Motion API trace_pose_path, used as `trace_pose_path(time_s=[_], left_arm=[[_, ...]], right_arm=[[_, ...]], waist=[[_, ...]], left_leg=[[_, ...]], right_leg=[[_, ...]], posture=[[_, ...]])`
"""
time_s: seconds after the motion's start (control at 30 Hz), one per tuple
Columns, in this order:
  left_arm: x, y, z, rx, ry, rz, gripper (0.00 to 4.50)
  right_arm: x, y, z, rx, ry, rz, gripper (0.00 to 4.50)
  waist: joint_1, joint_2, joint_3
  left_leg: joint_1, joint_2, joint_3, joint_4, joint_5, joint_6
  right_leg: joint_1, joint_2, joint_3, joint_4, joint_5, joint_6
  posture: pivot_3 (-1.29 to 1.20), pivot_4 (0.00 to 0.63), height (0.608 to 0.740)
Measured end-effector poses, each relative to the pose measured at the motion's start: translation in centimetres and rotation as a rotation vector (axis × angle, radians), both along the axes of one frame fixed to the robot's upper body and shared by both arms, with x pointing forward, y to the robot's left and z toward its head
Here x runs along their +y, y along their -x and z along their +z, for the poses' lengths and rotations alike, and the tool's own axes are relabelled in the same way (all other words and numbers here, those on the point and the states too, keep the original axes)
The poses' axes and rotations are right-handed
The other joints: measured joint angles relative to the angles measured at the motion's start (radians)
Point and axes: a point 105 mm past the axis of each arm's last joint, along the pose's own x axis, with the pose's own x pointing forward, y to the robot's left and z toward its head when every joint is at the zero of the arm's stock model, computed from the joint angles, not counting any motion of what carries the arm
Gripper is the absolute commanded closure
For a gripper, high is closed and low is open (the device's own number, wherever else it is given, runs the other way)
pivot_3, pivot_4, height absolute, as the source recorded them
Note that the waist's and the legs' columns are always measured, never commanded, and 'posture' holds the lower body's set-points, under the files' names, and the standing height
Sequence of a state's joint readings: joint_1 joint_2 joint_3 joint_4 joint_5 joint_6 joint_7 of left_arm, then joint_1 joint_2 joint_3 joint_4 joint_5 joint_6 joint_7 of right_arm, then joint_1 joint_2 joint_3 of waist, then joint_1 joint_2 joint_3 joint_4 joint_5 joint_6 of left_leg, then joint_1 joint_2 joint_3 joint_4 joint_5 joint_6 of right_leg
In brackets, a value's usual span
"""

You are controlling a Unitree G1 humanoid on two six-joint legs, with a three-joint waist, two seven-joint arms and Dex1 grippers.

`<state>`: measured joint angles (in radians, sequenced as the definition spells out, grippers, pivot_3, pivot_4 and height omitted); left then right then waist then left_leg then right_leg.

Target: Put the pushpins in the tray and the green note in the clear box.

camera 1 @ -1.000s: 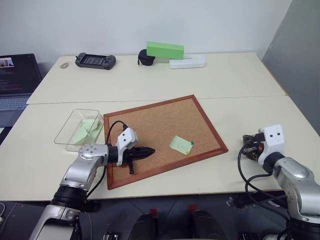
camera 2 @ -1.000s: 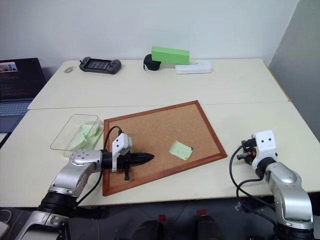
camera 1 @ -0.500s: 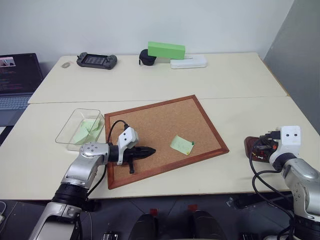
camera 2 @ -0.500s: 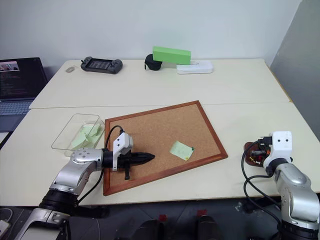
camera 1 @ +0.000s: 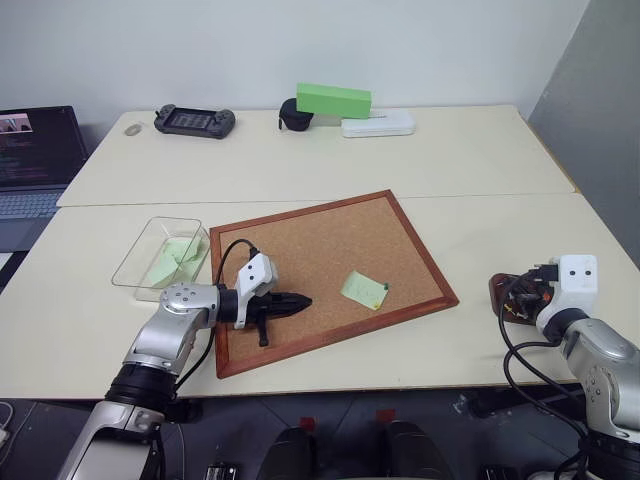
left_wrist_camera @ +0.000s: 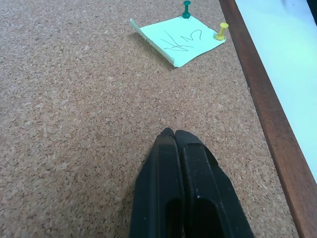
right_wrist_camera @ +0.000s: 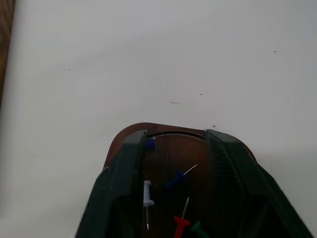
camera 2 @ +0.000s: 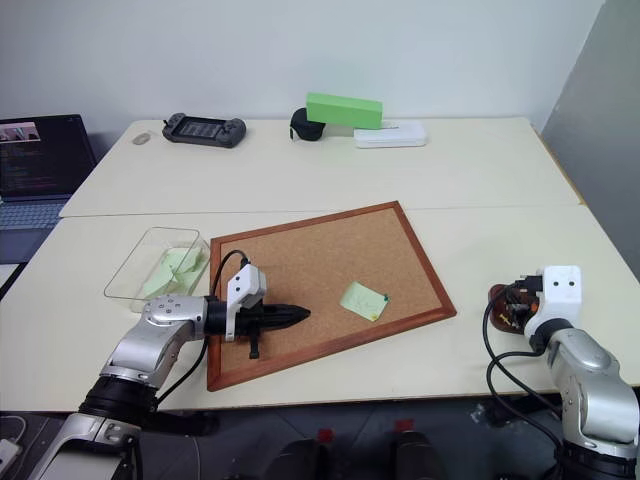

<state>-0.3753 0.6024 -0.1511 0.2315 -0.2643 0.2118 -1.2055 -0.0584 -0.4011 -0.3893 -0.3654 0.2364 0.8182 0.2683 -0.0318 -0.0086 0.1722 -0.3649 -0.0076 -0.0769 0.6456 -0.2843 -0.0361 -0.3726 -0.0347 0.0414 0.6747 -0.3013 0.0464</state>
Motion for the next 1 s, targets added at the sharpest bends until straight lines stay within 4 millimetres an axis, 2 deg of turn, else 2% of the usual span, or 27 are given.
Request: trace_pose_path(time_s=[0.23,0.5,0.57,0.67,0.73,0.83,1.0], left_arm=[[0.0,0.0,0.0,0.000,-0.001,-0.002,4.50],[0.0,0.0,0.0,0.001,-0.001,-0.004,4.50],[0.1,0.0,0.0,0.002,-0.002,-0.003,4.50],[0.1,0.0,0.0,0.002,-0.004,-0.001,4.50],[0.1,-0.1,0.0,0.001,-0.003,0.000,4.50],[0.1,0.0,0.0,0.001,-0.003,-0.002,4.50],[0.1,0.0,0.0,-0.001,-0.003,-0.003,4.50]], right_arm=[[-0.4,0.0,0.3,-0.008,0.016,-0.015,0.19],[-0.2,0.3,0.8,-0.040,0.032,0.056,0.19],[1.3,0.4,1.4,-0.064,0.040,0.186,0.19],[5.6,1.0,2.7,-0.124,0.045,0.449,0.19],[8.1,1.4,2.8,-0.138,0.068,0.601,0.19],[10.7,1.8,2.1,-0.137,0.098,0.741,0.19],[13.3,1.1,1.2,-0.145,0.107,0.851,0.19]], waist=[[0.000,0.000,0.000],[0.000,0.000,0.000],[0.000,0.000,0.000],[0.000,0.000,0.000],[-0.001,0.000,0.000],[0.000,0.000,0.000],[0.000,0.000,0.000]], left_leg=[[0.000,0.000,0.000,0.000,0.000,0.000],[0.000,0.000,0.000,0.000,0.000,0.000],[0.000,0.000,0.000,0.000,0.000,0.000],[0.000,0.001,-0.001,0.000,0.000,0.000],[0.000,0.001,0.000,0.001,0.000,0.000],[0.000,0.001,0.000,0.000,0.000,0.000],[0.000,0.000,-0.001,0.000,0.000,0.000]], right_leg=[[0.000,0.000,0.000,0.000,0.000,0.000],[0.000,0.000,0.000,0.000,0.000,0.000],[0.000,0.000,0.000,0.000,0.000,0.000],[0.001,0.001,-0.001,0.000,0.000,0.000],[0.001,0.001,-0.001,-0.001,0.000,0.001],[0.001,0.001,-0.001,-0.001,0.000,0.000],[0.000,0.001,-0.001,-0.001,0.000,0.000]], posture=[[0.00,0.150,0.740],[0.00,0.150,0.740],[0.00,0.150,0.740],[0.00,0.150,0.740],[0.00,0.150,0.740],[0.00,0.150,0.740],[0.00,0.150,0.740]])
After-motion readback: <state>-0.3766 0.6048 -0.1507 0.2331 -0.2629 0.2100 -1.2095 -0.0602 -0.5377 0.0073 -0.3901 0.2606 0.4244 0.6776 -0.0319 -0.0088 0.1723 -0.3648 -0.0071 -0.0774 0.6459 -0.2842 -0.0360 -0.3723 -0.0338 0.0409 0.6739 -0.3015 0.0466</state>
